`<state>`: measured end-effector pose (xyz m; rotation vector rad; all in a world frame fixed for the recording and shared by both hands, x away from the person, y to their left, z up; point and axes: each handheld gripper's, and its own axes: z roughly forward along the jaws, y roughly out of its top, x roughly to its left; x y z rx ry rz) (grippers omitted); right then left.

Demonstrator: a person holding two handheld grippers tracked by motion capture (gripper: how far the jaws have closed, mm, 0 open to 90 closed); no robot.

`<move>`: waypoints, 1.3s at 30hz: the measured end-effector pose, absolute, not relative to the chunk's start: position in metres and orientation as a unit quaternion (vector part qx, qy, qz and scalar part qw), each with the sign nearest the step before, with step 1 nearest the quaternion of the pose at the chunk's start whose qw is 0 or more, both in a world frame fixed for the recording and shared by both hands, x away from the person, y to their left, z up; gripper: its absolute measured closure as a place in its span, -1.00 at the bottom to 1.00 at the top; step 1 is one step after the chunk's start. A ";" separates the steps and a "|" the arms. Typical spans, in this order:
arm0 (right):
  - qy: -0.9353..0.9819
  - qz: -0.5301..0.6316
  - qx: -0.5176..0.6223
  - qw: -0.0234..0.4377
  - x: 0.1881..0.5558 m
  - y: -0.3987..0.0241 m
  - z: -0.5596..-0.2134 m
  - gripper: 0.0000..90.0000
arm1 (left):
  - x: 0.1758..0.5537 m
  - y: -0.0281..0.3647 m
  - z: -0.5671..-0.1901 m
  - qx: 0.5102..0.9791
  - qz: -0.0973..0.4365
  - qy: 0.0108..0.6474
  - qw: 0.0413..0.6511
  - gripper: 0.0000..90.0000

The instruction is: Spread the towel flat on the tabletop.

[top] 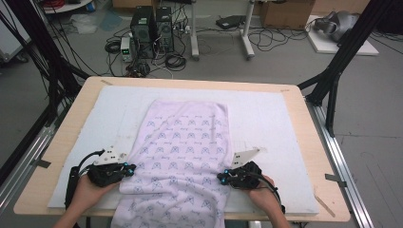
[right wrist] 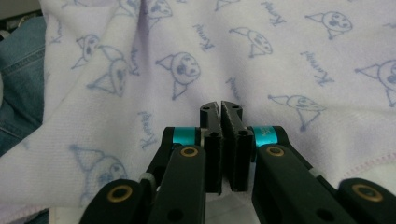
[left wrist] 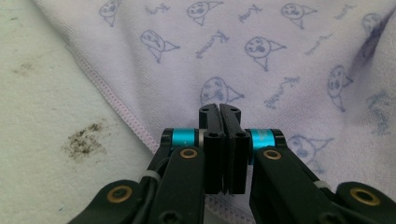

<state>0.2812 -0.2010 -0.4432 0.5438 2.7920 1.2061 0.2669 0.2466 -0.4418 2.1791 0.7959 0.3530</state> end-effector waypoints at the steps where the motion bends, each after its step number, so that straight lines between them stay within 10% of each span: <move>1: 0.906 0.388 0.169 0.019 0.280 -0.201 -0.442 0.97 | 0.264 0.247 -0.440 0.856 0.138 0.311 0.390 0.96; 6: 0.905 0.407 0.124 -0.024 0.260 -0.198 -0.432 0.90 | 0.245 0.255 -0.426 0.847 0.124 0.289 0.428 0.92; 11: 0.893 0.424 0.149 0.027 0.276 -0.198 -0.414 0.42 | 0.262 0.250 -0.425 0.843 0.134 0.302 0.426 0.27; 14: 0.907 0.391 0.154 0.030 0.289 -0.186 -0.425 0.40 | 0.276 0.239 -0.441 0.861 0.126 0.305 0.386 0.37; 18: 0.913 0.376 0.152 0.029 0.292 -0.180 -0.441 0.93 | 0.276 0.241 -0.444 0.853 0.126 0.308 0.402 0.93; 28: 0.912 0.396 0.098 -0.043 0.255 -0.190 -0.422 0.95 | 0.236 0.251 -0.429 0.856 0.104 0.271 0.428 0.95; 30: 0.901 0.418 0.099 -0.068 0.251 -0.194 -0.418 0.69 | 0.232 0.251 -0.424 0.858 0.110 0.263 0.427 0.84; 32: 0.891 0.433 0.125 -0.054 0.260 -0.199 -0.413 0.53 | 0.240 0.249 -0.418 0.852 0.133 0.275 0.425 0.36; 39: 0.890 0.397 0.216 0.063 0.327 -0.200 -0.414 0.38 | 0.307 0.247 -0.417 0.810 0.188 0.357 0.426 0.27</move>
